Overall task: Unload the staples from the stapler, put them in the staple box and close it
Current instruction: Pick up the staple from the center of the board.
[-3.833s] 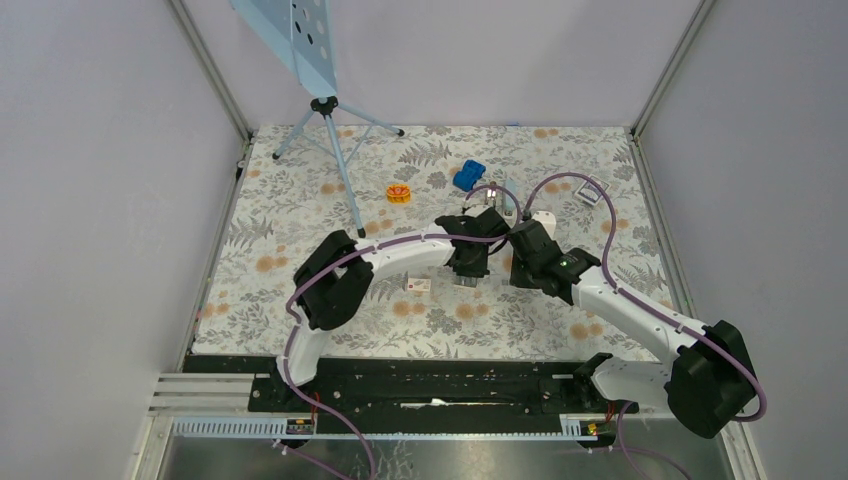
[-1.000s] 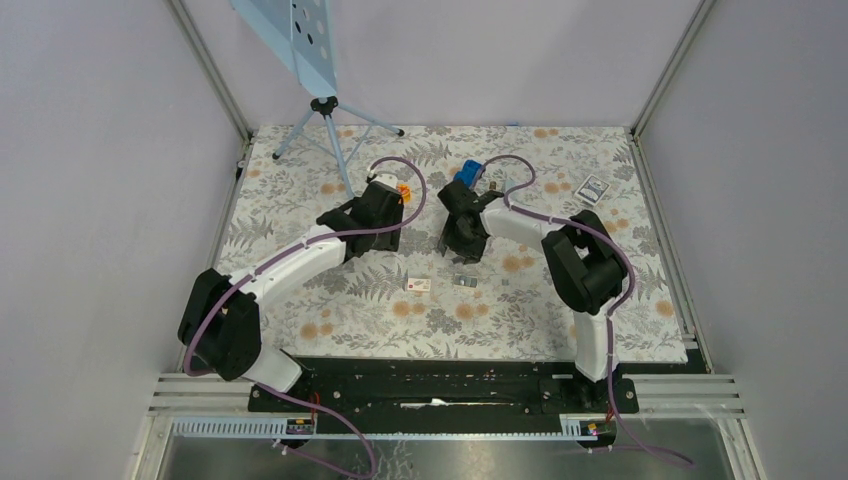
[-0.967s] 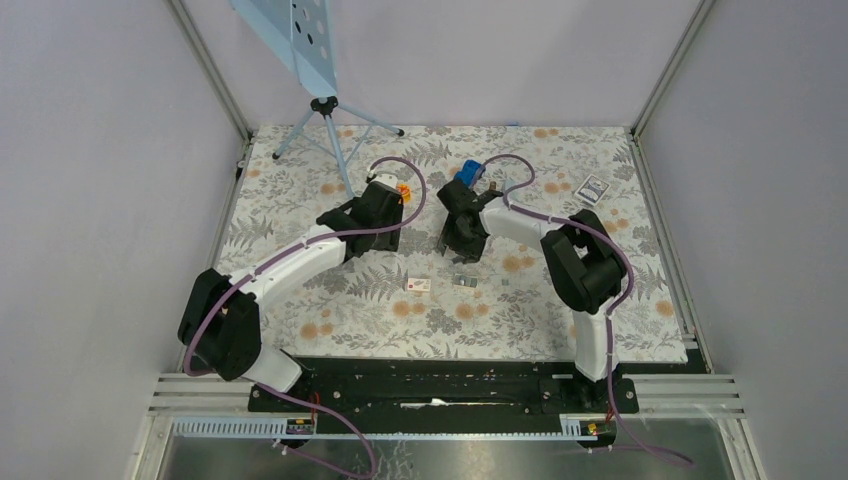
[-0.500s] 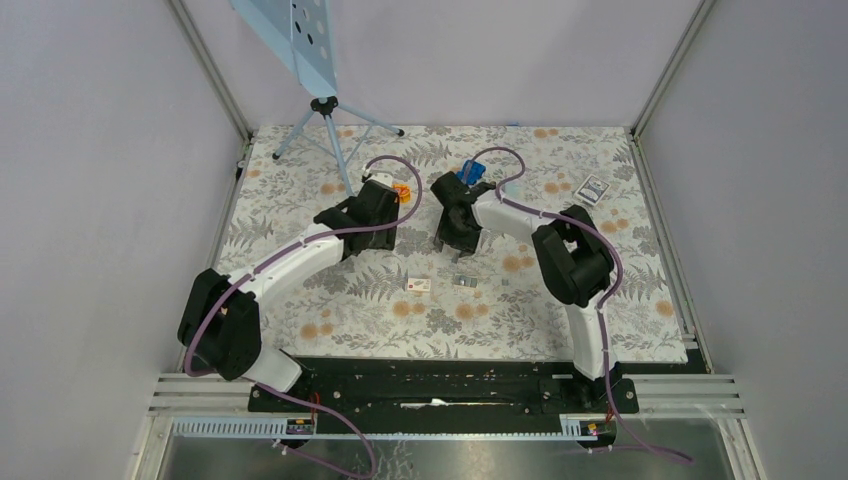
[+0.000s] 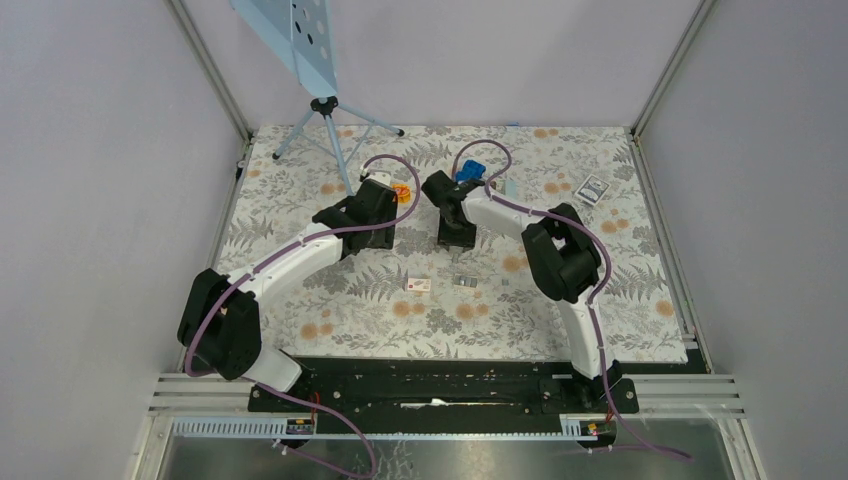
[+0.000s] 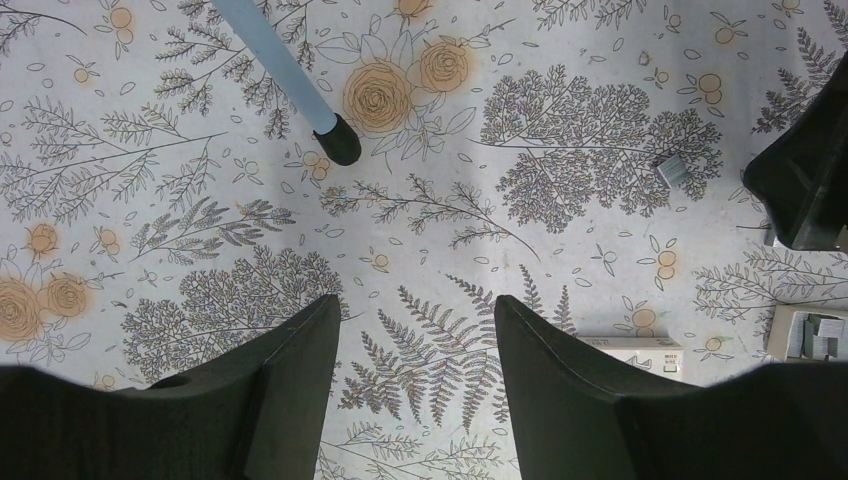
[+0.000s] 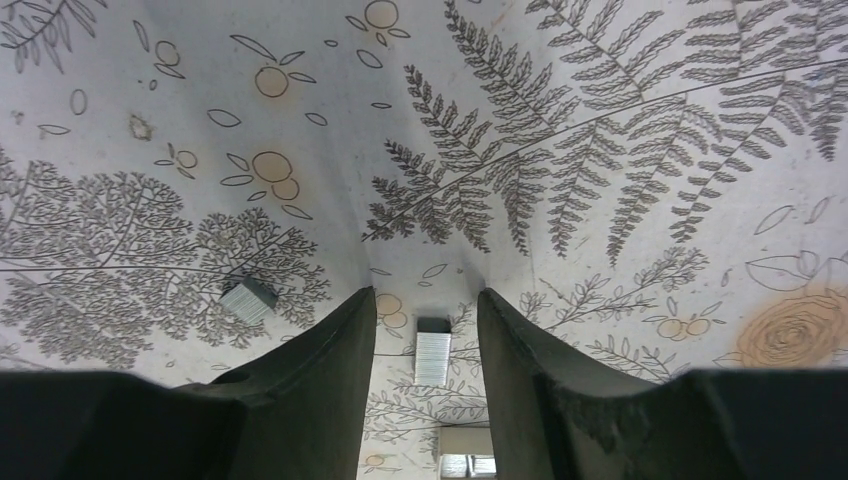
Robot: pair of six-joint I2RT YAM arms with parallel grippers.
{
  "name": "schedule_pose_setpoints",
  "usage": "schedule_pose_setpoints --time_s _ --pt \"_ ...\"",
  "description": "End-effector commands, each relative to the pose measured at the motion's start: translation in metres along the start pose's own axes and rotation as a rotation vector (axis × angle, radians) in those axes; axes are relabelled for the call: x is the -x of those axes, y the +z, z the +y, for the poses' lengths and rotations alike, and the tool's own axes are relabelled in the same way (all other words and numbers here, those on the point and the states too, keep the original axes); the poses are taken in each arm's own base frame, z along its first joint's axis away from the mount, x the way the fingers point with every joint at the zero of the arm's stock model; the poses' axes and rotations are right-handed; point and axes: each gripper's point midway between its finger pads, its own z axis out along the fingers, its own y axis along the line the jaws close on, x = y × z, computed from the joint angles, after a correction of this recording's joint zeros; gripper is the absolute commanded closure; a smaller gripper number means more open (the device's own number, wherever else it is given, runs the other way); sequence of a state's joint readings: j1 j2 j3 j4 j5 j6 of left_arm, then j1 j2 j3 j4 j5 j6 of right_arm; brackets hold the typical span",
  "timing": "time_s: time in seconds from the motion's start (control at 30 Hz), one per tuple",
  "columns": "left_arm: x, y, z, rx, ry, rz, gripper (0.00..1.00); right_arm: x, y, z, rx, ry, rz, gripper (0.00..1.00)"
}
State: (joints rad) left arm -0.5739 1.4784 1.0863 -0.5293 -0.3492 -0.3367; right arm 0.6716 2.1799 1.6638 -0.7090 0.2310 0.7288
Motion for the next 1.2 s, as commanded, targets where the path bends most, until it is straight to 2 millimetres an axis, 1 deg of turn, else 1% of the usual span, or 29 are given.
schedule_pose_setpoints --time_s 0.0,0.13,0.2,0.27,0.33,0.4,0.53,0.7,0.8,0.93,1.07,1.17 --pt "0.010 -0.001 0.001 -0.001 -0.012 -0.028 0.37 -0.014 0.015 -0.030 -0.155 -0.094 0.025 0.52" --pt "0.009 0.000 0.001 -0.004 -0.013 -0.024 0.37 -0.015 0.016 -0.027 -0.145 -0.104 0.029 0.59" --pt "0.009 0.000 0.000 -0.006 -0.013 -0.024 0.37 -0.016 0.015 -0.024 -0.135 -0.112 0.033 0.61" --pt "0.008 0.000 0.000 -0.005 -0.012 -0.022 0.37 -0.017 0.013 -0.020 -0.117 -0.122 0.035 0.59" --pt "0.008 0.000 0.001 -0.005 -0.012 -0.022 0.37 -0.020 0.010 -0.015 -0.097 -0.129 0.036 0.55" --pt "0.008 0.000 0.001 -0.005 -0.012 -0.021 0.37 -0.023 0.008 -0.012 -0.078 -0.129 0.045 0.53" --pt "0.009 -0.001 0.001 -0.003 -0.013 -0.025 0.37 -0.032 0.004 -0.010 -0.053 -0.115 0.069 0.53" --pt "0.009 -0.001 0.001 -0.005 -0.013 -0.024 0.37 -0.046 -0.002 -0.008 -0.014 -0.098 0.096 0.56" --pt "0.008 -0.001 0.000 -0.008 -0.013 -0.022 0.37 -0.054 -0.004 -0.010 -0.011 -0.097 0.110 0.57" --pt "0.009 -0.002 0.000 -0.010 -0.015 -0.026 0.37 -0.060 -0.005 -0.012 -0.012 -0.098 0.119 0.61" --pt "0.011 -0.003 0.000 -0.014 -0.016 -0.031 0.37 -0.061 -0.002 -0.012 -0.016 -0.102 0.116 0.67" --pt "0.010 -0.004 0.001 -0.010 -0.016 -0.031 0.37 -0.056 -0.001 -0.012 -0.025 -0.100 0.097 0.72"
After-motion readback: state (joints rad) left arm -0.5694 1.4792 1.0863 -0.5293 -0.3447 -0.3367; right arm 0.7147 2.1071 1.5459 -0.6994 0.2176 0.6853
